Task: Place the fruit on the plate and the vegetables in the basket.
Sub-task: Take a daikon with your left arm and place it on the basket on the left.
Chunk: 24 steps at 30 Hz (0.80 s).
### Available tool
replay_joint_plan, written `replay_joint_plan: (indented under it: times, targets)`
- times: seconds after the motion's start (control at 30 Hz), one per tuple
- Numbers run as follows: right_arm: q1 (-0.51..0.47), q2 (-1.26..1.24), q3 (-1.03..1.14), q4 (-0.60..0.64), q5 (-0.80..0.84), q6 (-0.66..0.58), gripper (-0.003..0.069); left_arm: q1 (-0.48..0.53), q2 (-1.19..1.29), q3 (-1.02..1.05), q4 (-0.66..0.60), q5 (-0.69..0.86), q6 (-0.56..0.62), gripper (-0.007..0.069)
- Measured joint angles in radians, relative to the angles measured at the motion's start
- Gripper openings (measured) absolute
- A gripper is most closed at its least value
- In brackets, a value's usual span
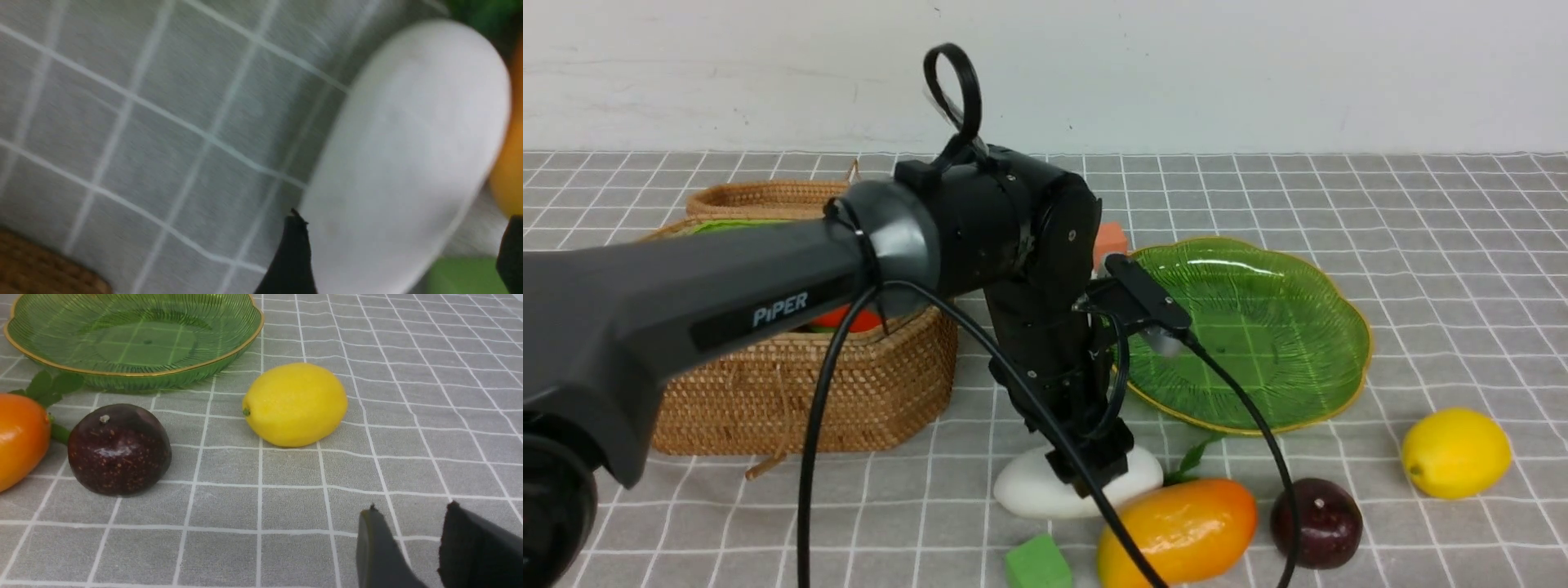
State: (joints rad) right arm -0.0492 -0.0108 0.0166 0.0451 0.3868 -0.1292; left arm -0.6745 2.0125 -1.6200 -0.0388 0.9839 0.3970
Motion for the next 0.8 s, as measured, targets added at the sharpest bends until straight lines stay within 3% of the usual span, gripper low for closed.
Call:
replay_joint_plan:
  times: [0.5, 0.8]
  targets:
    - [0.000, 0.000, 0.000, 0.000, 0.000, 0.000, 0.0244, 0.001, 0.085, -0.003, 0.015, -0.036, 0.000, 0.0528]
    - [0.000, 0.000, 0.000, 0.000, 0.000, 0.000, 0.0244, 0.001, -0.001, -0.005, 0.173, 0.048, -0.037, 0.0528]
